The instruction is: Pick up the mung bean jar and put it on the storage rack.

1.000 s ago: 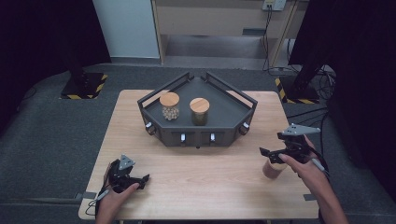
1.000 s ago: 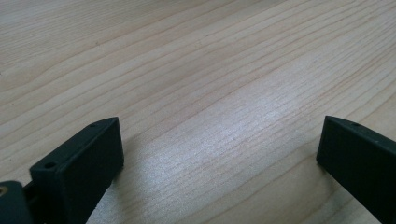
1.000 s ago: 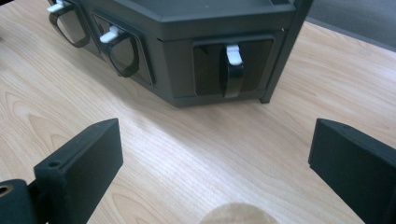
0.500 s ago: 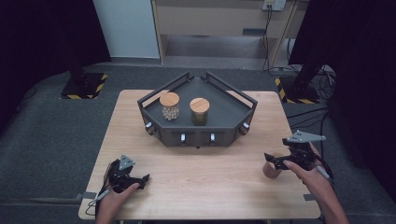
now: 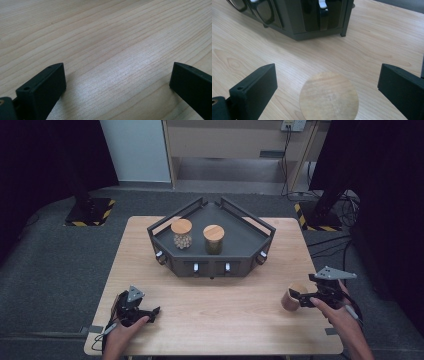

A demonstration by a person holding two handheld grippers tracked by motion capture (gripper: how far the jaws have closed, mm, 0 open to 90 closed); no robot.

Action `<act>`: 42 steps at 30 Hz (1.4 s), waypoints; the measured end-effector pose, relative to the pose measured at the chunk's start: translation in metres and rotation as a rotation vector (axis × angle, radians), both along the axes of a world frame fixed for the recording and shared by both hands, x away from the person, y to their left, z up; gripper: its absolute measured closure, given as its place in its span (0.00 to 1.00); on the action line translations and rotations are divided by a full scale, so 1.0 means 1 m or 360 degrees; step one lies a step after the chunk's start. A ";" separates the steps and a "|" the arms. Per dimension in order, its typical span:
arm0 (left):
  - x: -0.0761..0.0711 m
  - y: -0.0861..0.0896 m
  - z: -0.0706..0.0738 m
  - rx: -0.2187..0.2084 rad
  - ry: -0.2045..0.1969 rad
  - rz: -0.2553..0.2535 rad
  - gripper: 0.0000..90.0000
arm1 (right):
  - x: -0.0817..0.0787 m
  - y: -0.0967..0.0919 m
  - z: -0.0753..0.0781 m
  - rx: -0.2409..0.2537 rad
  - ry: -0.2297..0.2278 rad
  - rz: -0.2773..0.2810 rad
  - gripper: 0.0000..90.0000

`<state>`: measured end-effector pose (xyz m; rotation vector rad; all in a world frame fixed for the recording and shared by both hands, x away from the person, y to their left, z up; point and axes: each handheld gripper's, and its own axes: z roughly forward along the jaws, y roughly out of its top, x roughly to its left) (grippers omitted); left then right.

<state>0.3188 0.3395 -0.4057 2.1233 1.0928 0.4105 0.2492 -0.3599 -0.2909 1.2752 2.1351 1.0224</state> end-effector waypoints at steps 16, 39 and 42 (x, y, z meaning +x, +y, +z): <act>0.000 0.000 0.000 0.0000 0.0000 0.0002 0.00 | -0.013 -0.004 -0.015 -0.0008 0.0022 -0.0027 0.03; 0.000 -0.001 0.000 -0.0001 0.0000 0.0005 0.00 | -0.027 -0.011 -0.029 0.0003 0.0011 -0.0049 0.03; 0.000 -0.001 0.000 0.0000 0.0000 0.0005 0.00 | -0.028 -0.011 -0.030 0.0006 0.0019 -0.0052 0.03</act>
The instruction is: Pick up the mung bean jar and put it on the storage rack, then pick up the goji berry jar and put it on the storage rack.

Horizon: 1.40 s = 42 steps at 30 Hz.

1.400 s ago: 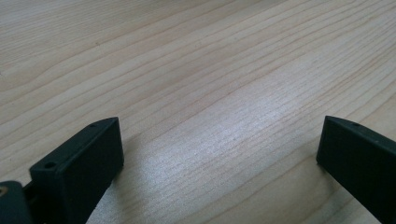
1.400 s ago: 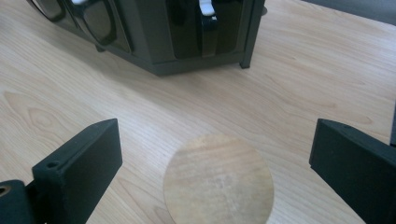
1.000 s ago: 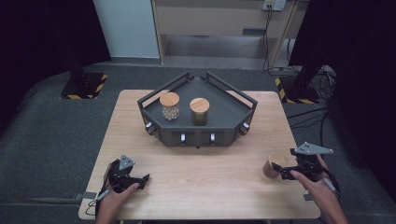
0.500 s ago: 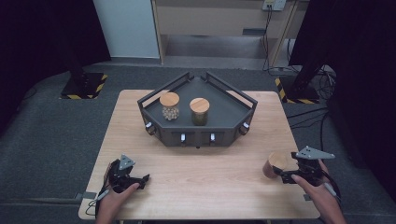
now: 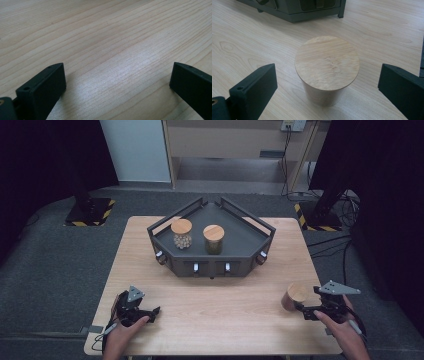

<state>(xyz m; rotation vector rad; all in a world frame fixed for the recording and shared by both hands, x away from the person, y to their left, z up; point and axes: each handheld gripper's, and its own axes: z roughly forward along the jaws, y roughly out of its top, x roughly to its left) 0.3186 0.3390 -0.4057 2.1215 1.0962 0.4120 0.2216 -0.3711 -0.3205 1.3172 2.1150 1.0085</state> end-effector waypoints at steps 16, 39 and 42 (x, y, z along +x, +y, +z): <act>0.000 0.000 0.000 0.0000 0.0000 0.0000 0.00 | 0.003 0.001 -0.010 -0.0015 0.0039 -0.0011 0.03; 0.000 0.000 0.000 0.0000 0.0000 0.0000 0.00 | 0.016 0.009 -0.017 -0.0026 0.0084 -0.0002 0.03; 0.000 0.000 0.000 0.0000 0.0000 0.0000 0.00 | 0.018 0.010 -0.018 -0.0025 0.0084 -0.0001 0.03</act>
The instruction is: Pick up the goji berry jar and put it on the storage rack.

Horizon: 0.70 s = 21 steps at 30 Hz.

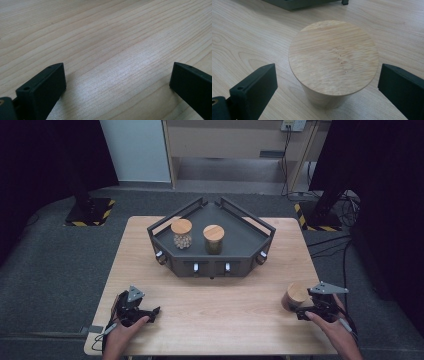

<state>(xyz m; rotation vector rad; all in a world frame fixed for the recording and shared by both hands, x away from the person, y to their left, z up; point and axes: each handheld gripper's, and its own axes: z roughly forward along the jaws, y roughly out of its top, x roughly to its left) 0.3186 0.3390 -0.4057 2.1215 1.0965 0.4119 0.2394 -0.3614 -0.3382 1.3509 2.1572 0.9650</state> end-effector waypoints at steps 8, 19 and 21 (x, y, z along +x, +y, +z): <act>0.000 0.000 0.000 0.0000 0.0000 0.0000 0.00 | 0.006 0.003 -0.004 0.0007 0.0010 0.0002 0.03; 0.000 0.000 0.000 0.0000 -0.0001 0.0000 0.00 | 0.013 0.007 -0.009 0.0027 0.0022 -0.0002 0.06; 0.000 0.000 0.000 0.0000 0.0000 0.0000 0.00 | 0.014 0.008 -0.010 0.0023 0.0019 -0.0001 0.07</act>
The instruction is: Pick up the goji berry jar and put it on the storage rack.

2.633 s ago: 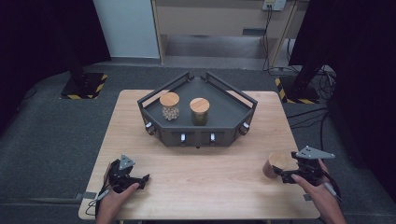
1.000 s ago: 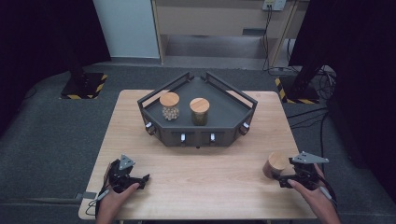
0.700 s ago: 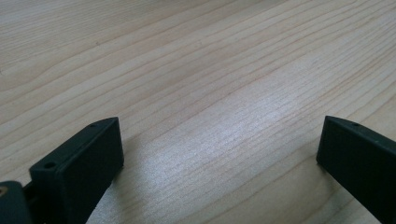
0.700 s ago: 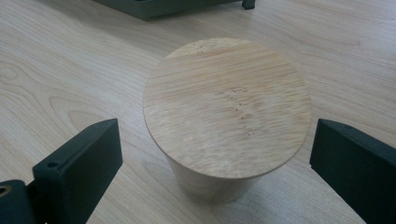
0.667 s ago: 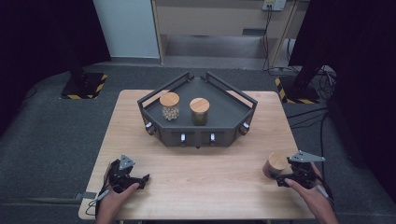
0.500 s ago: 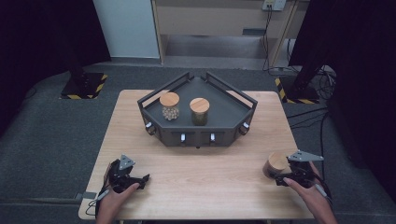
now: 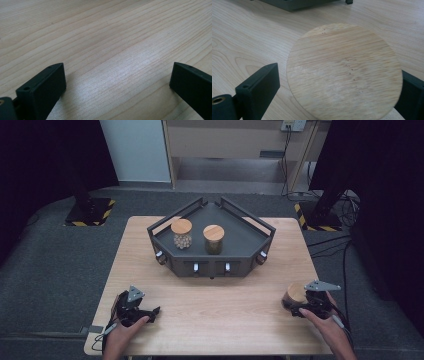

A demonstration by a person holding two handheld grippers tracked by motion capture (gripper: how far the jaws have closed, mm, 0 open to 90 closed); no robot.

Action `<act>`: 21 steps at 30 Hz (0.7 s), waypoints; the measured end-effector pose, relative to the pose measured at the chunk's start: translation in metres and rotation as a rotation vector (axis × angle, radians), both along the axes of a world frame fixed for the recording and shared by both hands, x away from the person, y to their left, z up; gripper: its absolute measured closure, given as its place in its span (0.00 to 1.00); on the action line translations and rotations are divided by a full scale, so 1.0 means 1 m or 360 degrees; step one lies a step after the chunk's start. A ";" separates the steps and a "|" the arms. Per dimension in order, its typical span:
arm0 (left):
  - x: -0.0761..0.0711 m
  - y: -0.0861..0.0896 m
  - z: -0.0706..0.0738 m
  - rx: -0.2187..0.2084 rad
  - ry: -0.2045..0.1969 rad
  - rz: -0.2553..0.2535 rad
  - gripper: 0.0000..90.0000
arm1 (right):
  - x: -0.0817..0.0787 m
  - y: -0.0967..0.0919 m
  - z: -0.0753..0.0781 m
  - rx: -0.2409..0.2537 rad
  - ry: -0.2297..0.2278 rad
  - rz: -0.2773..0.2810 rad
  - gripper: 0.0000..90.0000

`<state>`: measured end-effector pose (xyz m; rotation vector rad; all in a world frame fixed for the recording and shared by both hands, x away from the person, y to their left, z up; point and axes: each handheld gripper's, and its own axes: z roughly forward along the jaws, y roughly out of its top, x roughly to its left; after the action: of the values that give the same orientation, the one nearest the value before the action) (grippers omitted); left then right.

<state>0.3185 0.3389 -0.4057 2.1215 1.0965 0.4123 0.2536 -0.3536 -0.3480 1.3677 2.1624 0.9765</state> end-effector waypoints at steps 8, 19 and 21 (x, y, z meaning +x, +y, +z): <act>0.000 0.000 0.000 -0.0001 0.0000 0.0000 0.00 | 0.000 0.003 0.000 -0.0014 -0.0021 -0.0019 0.19; 0.000 0.000 0.000 0.0000 0.0000 0.0000 0.00 | -0.003 0.008 -0.002 -0.0090 -0.0023 -0.0040 0.29; 0.000 0.000 0.000 0.0000 0.0000 0.0000 0.00 | -0.003 0.007 -0.003 -0.0084 -0.0023 -0.0042 0.29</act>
<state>0.3185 0.3389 -0.4058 2.1211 1.0967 0.4125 0.2506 -0.3463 -0.3507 1.3569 2.1385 0.9105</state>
